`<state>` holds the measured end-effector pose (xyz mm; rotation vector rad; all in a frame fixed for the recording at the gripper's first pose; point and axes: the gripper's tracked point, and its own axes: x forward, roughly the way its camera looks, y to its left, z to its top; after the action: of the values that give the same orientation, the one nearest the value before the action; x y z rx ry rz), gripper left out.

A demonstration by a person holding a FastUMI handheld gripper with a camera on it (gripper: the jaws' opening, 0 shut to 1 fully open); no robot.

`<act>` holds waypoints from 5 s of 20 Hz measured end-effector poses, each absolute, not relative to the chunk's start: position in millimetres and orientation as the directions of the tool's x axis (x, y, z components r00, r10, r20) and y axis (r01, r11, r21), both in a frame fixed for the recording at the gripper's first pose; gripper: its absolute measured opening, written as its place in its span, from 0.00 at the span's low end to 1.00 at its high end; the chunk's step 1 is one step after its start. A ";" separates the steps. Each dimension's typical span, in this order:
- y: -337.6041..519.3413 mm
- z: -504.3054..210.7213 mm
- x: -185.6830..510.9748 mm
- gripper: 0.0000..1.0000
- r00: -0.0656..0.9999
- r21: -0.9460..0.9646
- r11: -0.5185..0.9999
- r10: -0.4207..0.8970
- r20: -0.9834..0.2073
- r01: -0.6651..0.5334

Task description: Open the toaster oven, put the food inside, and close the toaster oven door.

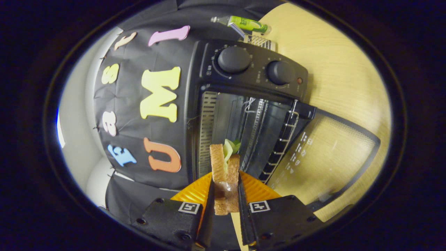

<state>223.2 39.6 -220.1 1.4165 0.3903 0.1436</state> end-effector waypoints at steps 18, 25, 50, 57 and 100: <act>77.0 -240.2 309.6 0.41 0.969 0.935 0.312 0.125 -0.215 0.168; 81.8 -242.6 306.2 0.41 0.954 0.930 0.334 0.194 -0.230 0.157; 117.3 -267.3 258.6 0.84 0.816 0.228 0.959 0.267 -0.513 -0.170; 116.5 -271.8 232.1 0.89 0.796 0.119 0.976 0.218 -0.565 -0.184; 63.8 -318.6 91.0 0.93 0.691 0.029 1.000 0.018 -0.723 0.004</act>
<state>91.0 63.8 -318.6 0.0297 0.8084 0.0077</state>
